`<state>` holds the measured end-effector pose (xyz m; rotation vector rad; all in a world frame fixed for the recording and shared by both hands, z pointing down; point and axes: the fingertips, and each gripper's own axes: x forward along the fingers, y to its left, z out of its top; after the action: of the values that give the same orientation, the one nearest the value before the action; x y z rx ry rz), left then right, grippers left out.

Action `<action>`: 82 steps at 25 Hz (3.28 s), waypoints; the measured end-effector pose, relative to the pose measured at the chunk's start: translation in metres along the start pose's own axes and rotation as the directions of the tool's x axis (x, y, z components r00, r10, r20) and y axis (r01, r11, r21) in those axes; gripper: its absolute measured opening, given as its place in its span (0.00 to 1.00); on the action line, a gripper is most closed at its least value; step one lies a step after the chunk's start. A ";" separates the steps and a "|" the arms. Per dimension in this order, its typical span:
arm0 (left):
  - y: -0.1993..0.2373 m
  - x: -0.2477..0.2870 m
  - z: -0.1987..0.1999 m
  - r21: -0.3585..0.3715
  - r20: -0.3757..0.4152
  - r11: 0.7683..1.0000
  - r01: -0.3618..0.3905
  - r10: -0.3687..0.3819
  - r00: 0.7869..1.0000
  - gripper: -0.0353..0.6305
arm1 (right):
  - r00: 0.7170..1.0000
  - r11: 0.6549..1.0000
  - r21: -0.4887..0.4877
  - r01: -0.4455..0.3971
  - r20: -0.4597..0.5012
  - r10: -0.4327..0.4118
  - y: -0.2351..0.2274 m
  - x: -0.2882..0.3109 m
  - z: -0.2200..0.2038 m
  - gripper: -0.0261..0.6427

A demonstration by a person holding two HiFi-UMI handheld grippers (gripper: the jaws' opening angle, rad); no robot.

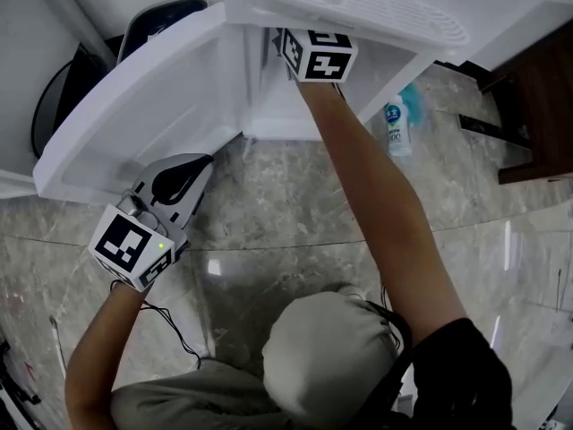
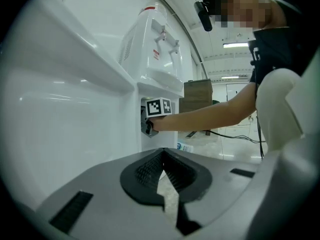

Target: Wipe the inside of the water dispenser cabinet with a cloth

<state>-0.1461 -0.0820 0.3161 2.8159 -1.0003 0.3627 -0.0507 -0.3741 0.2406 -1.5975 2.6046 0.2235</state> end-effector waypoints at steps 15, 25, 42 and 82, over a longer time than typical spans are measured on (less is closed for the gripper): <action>-0.004 0.001 -0.005 -0.064 -0.001 0.998 -0.001 0.001 1.000 0.06 | 0.998 1.000 0.016 0.001 0.056 -0.002 0.008 -0.018 0.003 0.27; -0.009 0.003 -0.008 -0.061 -0.013 0.998 -0.010 0.010 1.000 0.06 | 0.998 0.997 0.052 -0.051 0.030 0.049 0.011 -0.020 -0.002 0.27; -0.015 0.002 0.005 0.086 0.051 0.996 -0.016 0.012 0.999 0.39 | 0.901 0.810 0.422 -0.407 0.036 0.433 0.126 -0.204 0.007 0.28; -0.058 0.047 0.016 0.273 -0.026 0.962 0.033 -0.027 0.999 0.31 | 0.731 0.560 0.603 -0.569 0.057 0.680 0.159 -0.252 -0.005 0.36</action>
<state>-0.0707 -0.0687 0.3109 3.0582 -0.9685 0.5684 -0.0781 -0.0818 0.2948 -0.4474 2.8462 -0.6828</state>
